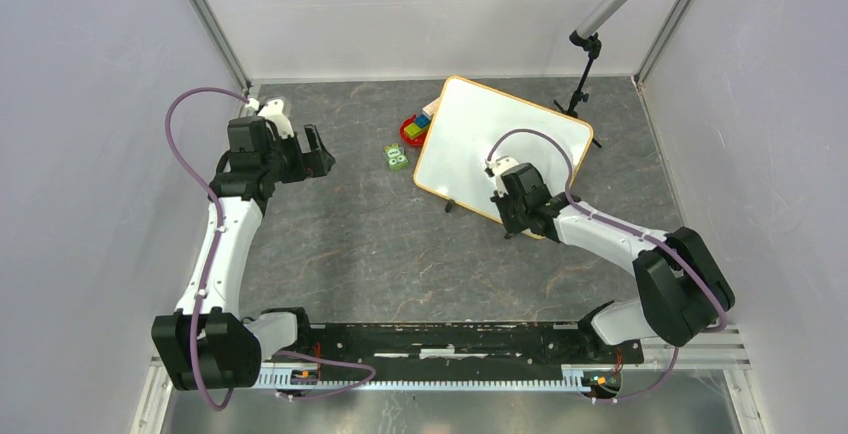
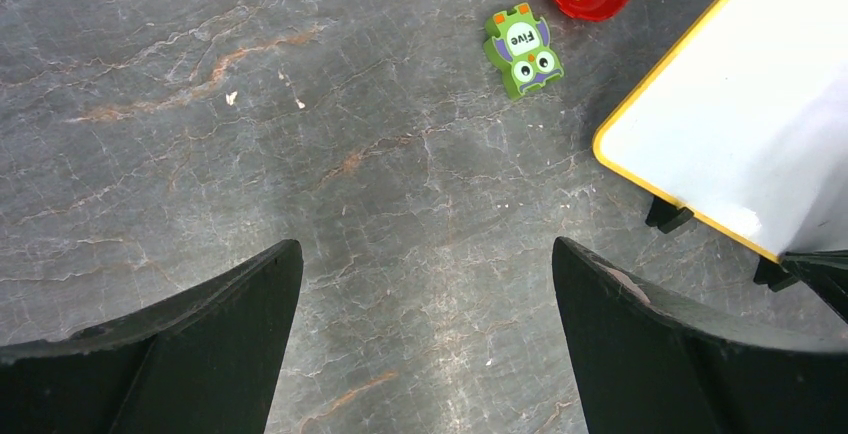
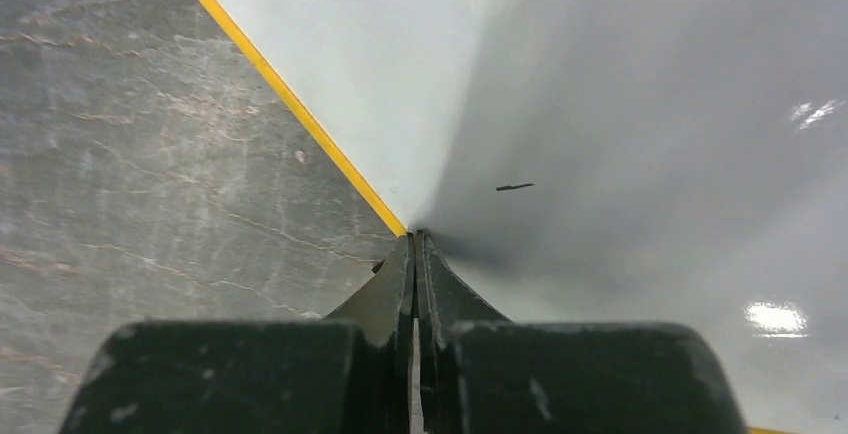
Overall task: Write a sentence on the whiteboard
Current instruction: Move the whiteboard to the center of the board.
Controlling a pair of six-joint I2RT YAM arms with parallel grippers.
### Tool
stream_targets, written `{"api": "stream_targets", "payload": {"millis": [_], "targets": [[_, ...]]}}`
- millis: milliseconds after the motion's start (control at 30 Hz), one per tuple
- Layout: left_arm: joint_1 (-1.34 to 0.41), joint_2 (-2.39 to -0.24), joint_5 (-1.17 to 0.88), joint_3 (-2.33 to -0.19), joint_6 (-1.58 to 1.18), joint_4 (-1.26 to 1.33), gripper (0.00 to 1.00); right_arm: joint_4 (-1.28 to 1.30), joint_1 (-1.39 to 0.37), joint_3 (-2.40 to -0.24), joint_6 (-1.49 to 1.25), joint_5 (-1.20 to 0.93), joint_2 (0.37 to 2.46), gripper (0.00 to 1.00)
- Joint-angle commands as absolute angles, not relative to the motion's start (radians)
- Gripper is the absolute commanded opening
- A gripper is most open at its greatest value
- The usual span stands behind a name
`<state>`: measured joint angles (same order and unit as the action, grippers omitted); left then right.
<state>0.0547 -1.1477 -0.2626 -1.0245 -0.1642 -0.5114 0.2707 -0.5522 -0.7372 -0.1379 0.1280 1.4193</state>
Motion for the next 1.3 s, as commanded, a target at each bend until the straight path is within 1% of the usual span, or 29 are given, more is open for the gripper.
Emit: {"api": "stream_targets", "payload": {"millis": [0, 200, 400, 433, 467, 567, 700, 1033, 1167, 1267], "targets": [[0.055, -1.145, -0.259, -1.032, -0.19, -0.462, 1.0, 0.309, -0.473, -0.69, 0.092, 0.27, 1.415, 0.03], [0.055, -1.146, -0.264, -1.034, -0.19, -0.462, 1.0, 0.319, -0.449, -0.754, 0.146, 0.243, 1.366, 0.16], [0.054, -1.138, -0.264, -1.034, -0.191, -0.462, 1.0, 0.356, -0.449, -0.752, 0.117, 0.205, 1.275, 0.5], [0.055, -1.137, -0.264, -1.034, -0.192, -0.463, 1.0, 0.37, -0.449, -0.748, 0.098, 0.191, 1.263, 0.55], [0.055, -1.136, -0.264, -1.034, -0.193, -0.463, 1.0, 0.382, -0.449, -0.744, 0.068, 0.185, 1.254, 0.56], [0.055, -1.134, -0.264, -1.034, -0.197, -0.463, 1.0, 0.42, -0.449, -0.731, 0.002, 0.158, 1.262, 0.58], [0.056, -1.128, -0.263, -1.034, -0.201, -0.463, 1.0, 0.441, -0.45, -0.71, -0.088, 0.143, 1.328, 0.58], [0.055, -1.13, -0.26, -1.036, -0.209, -0.463, 1.0, 0.391, -0.448, -0.716, -0.134, 0.267, 1.412, 0.57], [0.055, -1.138, -0.294, -1.022, -0.202, -0.451, 1.0, 0.352, -0.447, -0.726, -0.134, 0.274, 1.443, 0.52], [0.054, -1.142, -0.34, -1.018, -0.16, -0.454, 1.0, 0.328, -0.442, -0.729, -0.134, 0.28, 1.459, 0.46]]}}
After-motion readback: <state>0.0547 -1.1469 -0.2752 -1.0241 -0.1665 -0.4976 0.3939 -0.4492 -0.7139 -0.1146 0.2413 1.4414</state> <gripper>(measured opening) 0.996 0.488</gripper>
